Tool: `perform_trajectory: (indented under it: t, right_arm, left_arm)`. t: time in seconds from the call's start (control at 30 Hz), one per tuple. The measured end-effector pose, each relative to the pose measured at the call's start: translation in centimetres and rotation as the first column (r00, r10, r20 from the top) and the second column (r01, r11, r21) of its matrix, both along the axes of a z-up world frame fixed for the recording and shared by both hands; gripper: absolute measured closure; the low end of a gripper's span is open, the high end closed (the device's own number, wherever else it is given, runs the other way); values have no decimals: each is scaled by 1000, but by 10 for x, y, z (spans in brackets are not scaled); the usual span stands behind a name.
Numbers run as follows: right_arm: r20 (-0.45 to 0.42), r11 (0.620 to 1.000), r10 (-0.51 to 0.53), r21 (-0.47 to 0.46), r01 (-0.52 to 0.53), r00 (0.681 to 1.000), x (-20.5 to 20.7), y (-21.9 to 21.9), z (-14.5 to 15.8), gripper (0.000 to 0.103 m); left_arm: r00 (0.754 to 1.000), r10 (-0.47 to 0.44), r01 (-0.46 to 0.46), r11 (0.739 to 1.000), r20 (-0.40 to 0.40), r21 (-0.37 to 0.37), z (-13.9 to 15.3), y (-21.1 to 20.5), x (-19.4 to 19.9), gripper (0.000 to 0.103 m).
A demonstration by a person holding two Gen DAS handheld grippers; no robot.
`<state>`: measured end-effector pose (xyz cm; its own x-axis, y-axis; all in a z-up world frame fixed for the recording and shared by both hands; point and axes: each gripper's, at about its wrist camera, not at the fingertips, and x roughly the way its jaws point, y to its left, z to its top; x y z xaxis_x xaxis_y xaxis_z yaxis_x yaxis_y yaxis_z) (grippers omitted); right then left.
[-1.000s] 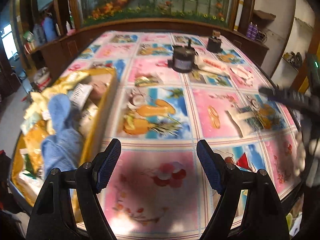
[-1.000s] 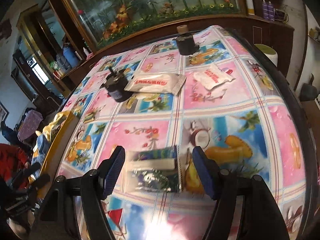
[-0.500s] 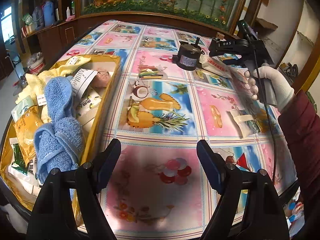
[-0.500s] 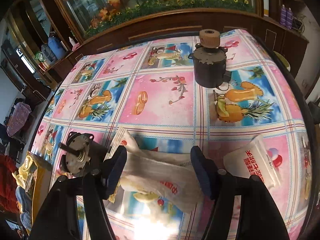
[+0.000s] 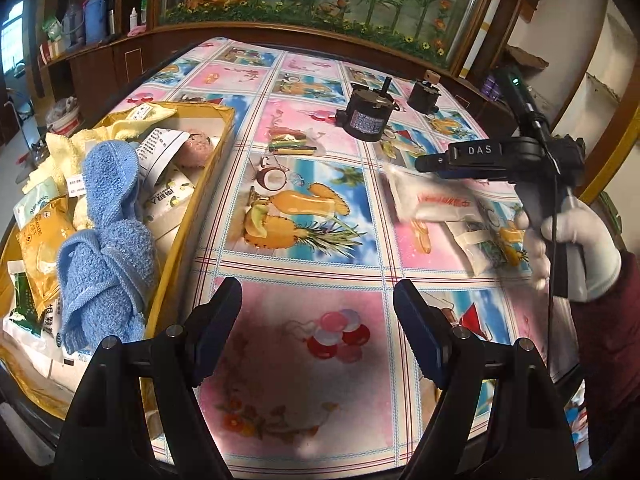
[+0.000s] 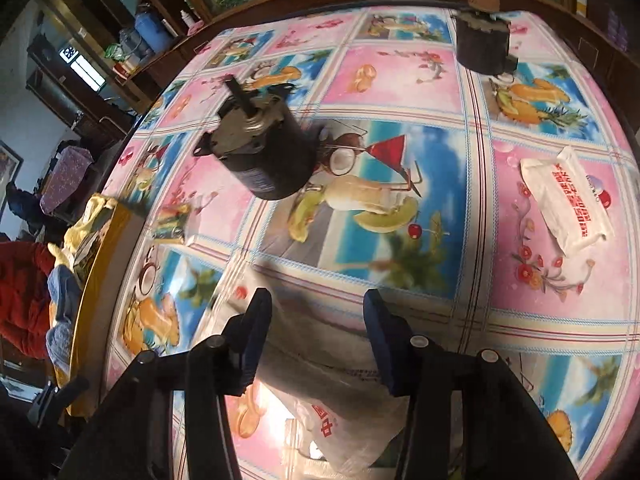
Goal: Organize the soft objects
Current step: 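Grasp the white red-print packet with the left tool while the right grasps a printed packet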
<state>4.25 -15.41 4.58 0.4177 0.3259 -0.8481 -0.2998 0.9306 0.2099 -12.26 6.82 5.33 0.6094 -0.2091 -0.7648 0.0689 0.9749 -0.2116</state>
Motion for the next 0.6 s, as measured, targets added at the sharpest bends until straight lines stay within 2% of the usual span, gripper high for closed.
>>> perform_trajectory:
  t: [0.07, 0.13, 0.17, 0.23, 0.27, 0.3, 0.37, 0.4, 0.47, 0.53, 0.6]
  right_arm:
    - [85, 999, 34, -21, -32, 996, -21, 13, 24, 55]
    - [168, 994, 95, 43, -103, 981, -44, 34, 62, 55]
    - [219, 984, 142, 75, -162, 965, -58, 47, 83, 55]
    - [318, 937, 272, 130, -326, 908, -90, 80, 126, 54]
    - [342, 910, 322, 146, -388, 883, -102, 93, 140, 48]
    - [358, 890, 359, 145, -432, 862, -114, 106, 153, 44]
    - [382, 886, 375, 120, -447, 845, -130, 111, 165, 41]
    - [381, 891, 368, 116, -439, 848, -130, 106, 164, 41]
    - [340, 922, 321, 99, -373, 884, -116, 85, 150, 41]
    - [297, 973, 206, 38, -227, 932, -88, 55, 122, 41]
    - [242, 994, 110, -25, -107, 964, -55, 31, 86, 41]
  left_arm:
    - [1000, -1, 1, 1000, 4, 0, 1, -1, -3, 24]
    - [1000, 5, -5, 1000, 7, 5, 1, -1, -6, 24]
    - [1000, 7, -7, 1000, 7, 1, 2, 0, -7, 24]
    - [1000, 15, -15, 1000, 12, 6, 4, 1, -10, 24]
    - [1000, 19, -20, 1000, 15, 14, 6, 2, -12, 24]
    - [1000, 21, -21, 1000, 16, 20, 7, 3, -13, 24]
    - [1000, 19, -19, 1000, 8, 3, 7, 8, -15, 24]
    - [1000, 18, -18, 1000, 2, -16, 6, 10, -15, 24]
    - [1000, 6, -6, 999, 6, -50, 6, 13, -16, 24]
    - [1000, -2, 3, 997, 19, -73, 6, 13, -18, 24]
    - [1000, -10, 13, 995, 26, -95, 6, 12, -20, 24]
